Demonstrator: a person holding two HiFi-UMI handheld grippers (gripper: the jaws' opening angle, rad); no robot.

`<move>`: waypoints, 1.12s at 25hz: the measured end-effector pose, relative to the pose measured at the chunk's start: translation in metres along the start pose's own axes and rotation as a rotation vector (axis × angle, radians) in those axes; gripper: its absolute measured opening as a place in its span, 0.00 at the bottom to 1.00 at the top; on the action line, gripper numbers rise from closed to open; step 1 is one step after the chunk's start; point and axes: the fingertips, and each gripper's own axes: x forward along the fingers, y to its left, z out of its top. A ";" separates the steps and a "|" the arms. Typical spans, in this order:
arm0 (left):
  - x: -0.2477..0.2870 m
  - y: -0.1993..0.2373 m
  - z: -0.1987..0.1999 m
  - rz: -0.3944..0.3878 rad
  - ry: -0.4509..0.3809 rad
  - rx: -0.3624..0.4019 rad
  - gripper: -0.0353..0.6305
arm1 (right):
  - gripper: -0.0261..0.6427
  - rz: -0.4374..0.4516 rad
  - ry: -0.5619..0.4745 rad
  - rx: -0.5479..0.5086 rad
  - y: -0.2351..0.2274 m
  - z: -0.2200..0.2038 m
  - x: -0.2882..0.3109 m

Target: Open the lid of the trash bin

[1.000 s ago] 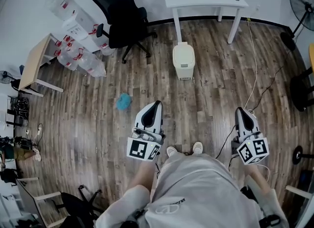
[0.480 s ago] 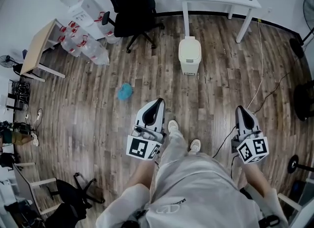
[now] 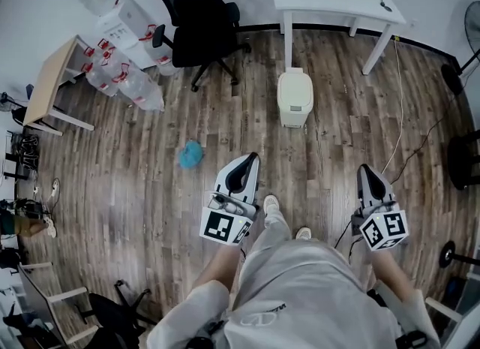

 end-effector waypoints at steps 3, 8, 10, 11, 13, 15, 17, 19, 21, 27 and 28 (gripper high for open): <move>0.020 0.025 -0.009 -0.035 0.010 -0.018 0.05 | 0.06 -0.024 -0.011 0.003 0.006 0.008 0.030; 0.049 0.058 -0.027 -0.098 0.031 -0.051 0.05 | 0.06 -0.074 -0.012 0.011 0.013 0.014 0.070; 0.057 0.068 -0.032 -0.124 0.036 -0.064 0.05 | 0.06 -0.092 -0.012 0.009 0.015 0.016 0.081; 0.062 0.073 -0.034 -0.135 0.038 -0.068 0.05 | 0.06 -0.100 -0.013 0.007 0.015 0.017 0.086; 0.073 0.081 -0.037 -0.151 0.039 -0.076 0.05 | 0.06 -0.115 -0.011 0.008 0.013 0.017 0.096; 0.081 0.087 -0.040 -0.159 0.039 -0.089 0.05 | 0.06 -0.122 0.000 0.007 0.011 0.014 0.103; 0.088 0.092 -0.042 -0.166 0.040 -0.099 0.05 | 0.06 -0.125 0.011 0.001 0.011 0.015 0.111; 0.094 0.096 -0.044 -0.172 0.041 -0.103 0.05 | 0.06 -0.128 0.017 -0.002 0.011 0.017 0.119; 0.099 0.099 -0.047 -0.173 0.045 -0.107 0.05 | 0.06 -0.127 0.018 -0.003 0.009 0.019 0.126; 0.123 0.106 -0.054 -0.164 0.054 -0.110 0.05 | 0.06 -0.105 0.025 -0.005 -0.001 0.023 0.154; 0.128 0.106 -0.055 -0.163 0.055 -0.108 0.05 | 0.06 -0.102 0.025 -0.003 -0.005 0.024 0.158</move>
